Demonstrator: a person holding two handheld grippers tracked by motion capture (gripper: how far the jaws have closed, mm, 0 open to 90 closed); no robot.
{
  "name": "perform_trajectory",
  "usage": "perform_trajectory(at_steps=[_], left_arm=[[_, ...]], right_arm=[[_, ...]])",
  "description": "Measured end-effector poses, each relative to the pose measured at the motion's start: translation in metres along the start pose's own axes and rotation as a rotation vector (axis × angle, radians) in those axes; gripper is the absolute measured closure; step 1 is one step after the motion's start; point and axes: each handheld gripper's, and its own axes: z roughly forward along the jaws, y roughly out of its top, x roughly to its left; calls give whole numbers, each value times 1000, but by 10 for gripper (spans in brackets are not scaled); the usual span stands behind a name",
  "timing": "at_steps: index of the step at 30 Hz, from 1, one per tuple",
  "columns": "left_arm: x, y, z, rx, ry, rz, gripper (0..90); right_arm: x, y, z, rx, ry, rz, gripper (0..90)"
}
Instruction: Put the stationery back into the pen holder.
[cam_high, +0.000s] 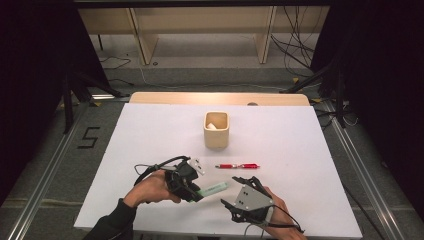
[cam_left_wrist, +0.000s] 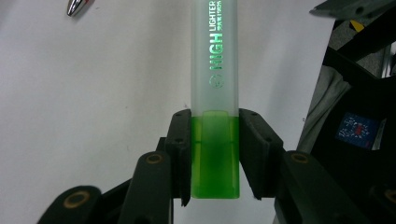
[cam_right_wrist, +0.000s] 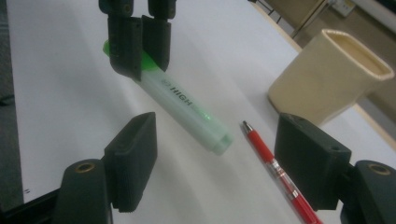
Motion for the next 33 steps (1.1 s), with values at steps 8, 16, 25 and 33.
perform_trajectory(at_steps=[8, 16, 25, 33], left_arm=[[0, -1, -6, -20, -4, -4, 667], [0, 1, -2, -11, -3, -11, 667], [2, 1, -2, -4, 0, -16, 667], [-1, 2, -6, -1, -2, -17, 667]], right_arm=[[19, 8, 7, 20, -69, -172, 335], [35, 9, 15, 52, -132, -312, 342], [47, 7, 24, 73, -222, -479, 354], [57, 5, 33, 103, -259, -595, 372]])
